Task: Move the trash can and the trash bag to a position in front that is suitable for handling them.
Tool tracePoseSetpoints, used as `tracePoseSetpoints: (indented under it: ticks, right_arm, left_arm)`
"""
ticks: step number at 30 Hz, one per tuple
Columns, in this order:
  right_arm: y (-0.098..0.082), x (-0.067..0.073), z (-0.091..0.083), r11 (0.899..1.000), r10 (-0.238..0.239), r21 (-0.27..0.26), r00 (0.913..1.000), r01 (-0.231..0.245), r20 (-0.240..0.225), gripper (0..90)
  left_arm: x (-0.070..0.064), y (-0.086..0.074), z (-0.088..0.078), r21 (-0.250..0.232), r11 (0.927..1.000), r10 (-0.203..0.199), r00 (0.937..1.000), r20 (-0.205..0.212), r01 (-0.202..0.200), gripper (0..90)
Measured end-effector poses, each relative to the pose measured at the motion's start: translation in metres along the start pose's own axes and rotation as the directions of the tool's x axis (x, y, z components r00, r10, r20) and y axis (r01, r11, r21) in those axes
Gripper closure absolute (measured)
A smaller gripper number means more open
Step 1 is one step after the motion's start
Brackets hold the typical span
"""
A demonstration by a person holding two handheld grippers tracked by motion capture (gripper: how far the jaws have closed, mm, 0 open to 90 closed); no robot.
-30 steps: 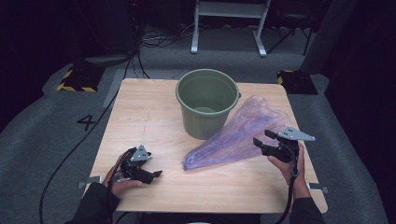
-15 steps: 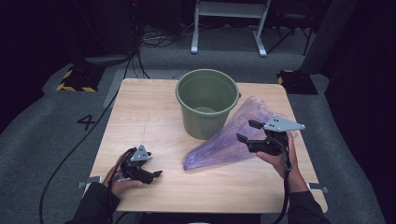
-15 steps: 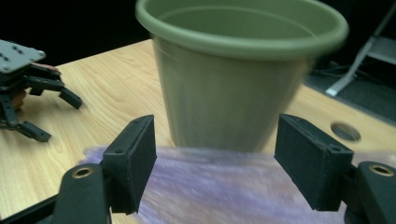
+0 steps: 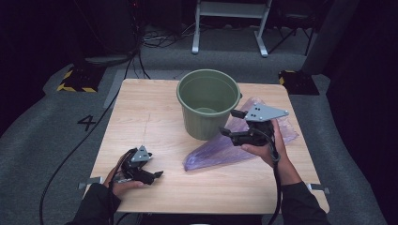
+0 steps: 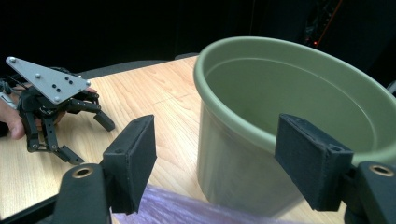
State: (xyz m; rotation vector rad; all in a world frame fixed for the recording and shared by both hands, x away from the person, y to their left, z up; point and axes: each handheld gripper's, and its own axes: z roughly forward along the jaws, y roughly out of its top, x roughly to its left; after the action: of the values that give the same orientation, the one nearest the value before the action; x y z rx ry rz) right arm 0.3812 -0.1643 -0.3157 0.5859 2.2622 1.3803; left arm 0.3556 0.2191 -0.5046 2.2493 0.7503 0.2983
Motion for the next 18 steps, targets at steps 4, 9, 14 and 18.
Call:
tracePoseSetpoints:
  ticks: [4,9,14,18]
  right_arm:
    - [0.009,0.004,0.014,0.999,-0.014,0.036,0.9996,0.015,-0.023,30.0]
    - [0.015,0.005,0.035,0.996,0.005,0.092,0.9948,0.004,-0.102,33.0]
    - [0.019,0.004,0.06,0.984,0.021,0.178,0.9876,0.007,-0.155,45.9]
    - [0.026,0.001,0.072,0.974,0.03,0.224,0.9816,0.013,-0.189,60.3]
  left_arm:
    - [0.0,0.0,0.0,0.0,1.0,-0.001,1.0,-0.002,0.001,13.4]
    - [0.0,0.0,0.0,-0.001,1.0,-0.006,1.0,-0.005,0.006,13.5]
    - [0.0,0.0,0.0,0.0,1.0,-0.004,1.0,-0.005,0.004,13.5]
    - [0.0,0.0,0.0,0.0,1.0,-0.004,1.0,-0.005,0.004,13.5]
